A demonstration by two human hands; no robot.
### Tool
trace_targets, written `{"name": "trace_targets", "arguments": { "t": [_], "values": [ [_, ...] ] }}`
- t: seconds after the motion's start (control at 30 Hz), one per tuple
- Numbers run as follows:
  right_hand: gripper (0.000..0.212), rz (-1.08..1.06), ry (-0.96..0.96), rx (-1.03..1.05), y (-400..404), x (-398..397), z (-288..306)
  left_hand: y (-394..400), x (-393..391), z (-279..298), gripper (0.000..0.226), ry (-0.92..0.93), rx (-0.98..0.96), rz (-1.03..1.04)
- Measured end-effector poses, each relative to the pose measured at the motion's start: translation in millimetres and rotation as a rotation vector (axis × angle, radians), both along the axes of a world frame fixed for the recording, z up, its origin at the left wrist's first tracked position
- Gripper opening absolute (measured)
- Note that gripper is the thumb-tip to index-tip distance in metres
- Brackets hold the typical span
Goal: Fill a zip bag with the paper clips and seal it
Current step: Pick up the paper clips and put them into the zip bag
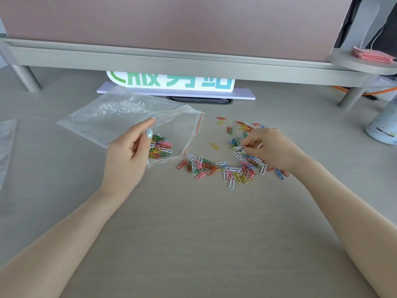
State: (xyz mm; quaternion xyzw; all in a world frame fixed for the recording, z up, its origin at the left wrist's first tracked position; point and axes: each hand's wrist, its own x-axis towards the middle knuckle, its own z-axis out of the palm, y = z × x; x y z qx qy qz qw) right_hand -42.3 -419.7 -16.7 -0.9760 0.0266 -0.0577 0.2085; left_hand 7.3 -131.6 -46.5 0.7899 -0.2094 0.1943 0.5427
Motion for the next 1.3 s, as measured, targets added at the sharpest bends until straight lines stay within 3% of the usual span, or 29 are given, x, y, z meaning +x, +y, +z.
{"name": "trace_targets", "arguments": {
  "t": [0.43,0.7,0.83,0.97,1.13,1.3],
  "values": [
    [0.01,-0.14,-0.001,0.491,1,2,7,-1,4,-2,0.031,-0.003,-0.015,-0.021],
    [0.01,-0.046,-0.006,0.721,30,14,15,-2,5,-3,0.034,-0.013,-0.028,-0.032],
    [0.01,0.081,0.055,0.675,73,30,13,-1,5,-2,0.035,-0.011,-0.035,-0.026],
    [0.012,0.145,-0.048,0.468,118,55,3,0,4,0,0.035,-0.026,-0.027,-0.022],
    [0.034,0.213,-0.112,0.261,154,82,-7,0,4,0,0.036,-0.024,-0.022,-0.012],
    [0.015,0.2,-0.122,0.234,165,95,-13,-1,3,2,0.032,-0.049,-0.018,-0.029]
  ]
}}
